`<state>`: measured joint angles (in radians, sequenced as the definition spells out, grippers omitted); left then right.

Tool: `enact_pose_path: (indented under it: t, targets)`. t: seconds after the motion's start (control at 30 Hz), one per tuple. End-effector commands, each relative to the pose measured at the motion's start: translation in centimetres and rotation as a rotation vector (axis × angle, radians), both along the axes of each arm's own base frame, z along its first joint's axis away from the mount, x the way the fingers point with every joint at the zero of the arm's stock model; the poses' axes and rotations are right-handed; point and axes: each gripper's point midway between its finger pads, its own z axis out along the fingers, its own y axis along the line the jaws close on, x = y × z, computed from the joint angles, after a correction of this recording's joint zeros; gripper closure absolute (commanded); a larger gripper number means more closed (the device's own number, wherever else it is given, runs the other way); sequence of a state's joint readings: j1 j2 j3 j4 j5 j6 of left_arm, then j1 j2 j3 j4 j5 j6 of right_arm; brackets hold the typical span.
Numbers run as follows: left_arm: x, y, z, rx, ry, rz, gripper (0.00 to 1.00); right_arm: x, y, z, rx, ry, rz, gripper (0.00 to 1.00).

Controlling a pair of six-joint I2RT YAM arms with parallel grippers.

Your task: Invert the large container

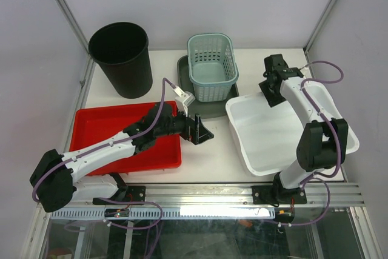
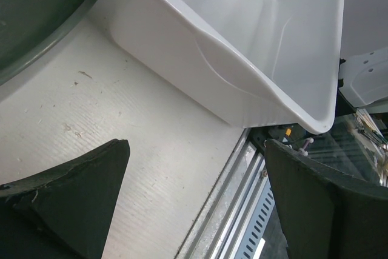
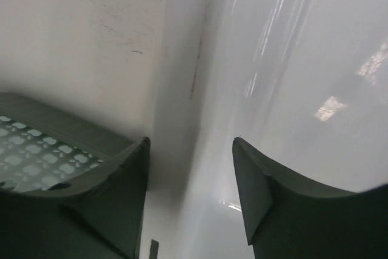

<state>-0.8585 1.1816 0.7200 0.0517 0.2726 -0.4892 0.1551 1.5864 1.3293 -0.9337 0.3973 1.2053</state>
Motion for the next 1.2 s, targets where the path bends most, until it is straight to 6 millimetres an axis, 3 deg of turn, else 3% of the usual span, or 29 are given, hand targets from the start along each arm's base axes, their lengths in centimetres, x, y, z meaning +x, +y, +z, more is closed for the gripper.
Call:
enact_pose_path:
  t: [0.0, 0.17, 0.37, 0.5, 0.67, 0.77, 0.83, 1.17]
  targets:
    - [-0.6, -0.6, 2.3, -0.072, -0.048, -0.038, 0.01, 0.4, 0.1, 2.0, 0.014, -0.071, 0.025, 0.49]
    - [-0.6, -0.7, 2.3, -0.072, -0.047, -0.043, 0.01, -0.6, 0.3, 2.8, 0.022, -0.09, 0.067, 0.74]
    - [-0.4, -0.7, 2.4, -0.07, -0.054, -0.04, 0.01, -2.0, 1.2, 5.6, 0.055, -0.155, 0.158, 1.0]
    - [-0.2, -0.6, 2.7, -0.07, -0.065, -0.031, 0.01, -2.5, 2.5, 9.2, 0.091, -0.263, 0.277, 1.0]
    - [-0.1, -0.2, 3.9, -0.073, -0.092, -0.013, 0.01, -2.8, 5.2, 16.6, 0.095, -0.557, 0.544, 1.0]
    - [0.2, 0.4, 4.8, -0.071, -0.121, 0.017, 0.01, -4.4, 7.3, 21.4, 0.078, -0.789, 0.74, 1.0]
    - [0.4, 0.8, 5.5, -0.074, -0.138, 0.035, 0.01, -5.5, 7.8, 23.2, 0.064, -0.87, 0.795, 1.0]
    - [0.7, 1.0, 6.1, -0.063, -0.147, 0.049, 0.01, -9.1, 12.2, 26.1, 0.182, -1.072, 1.088, 1.0]
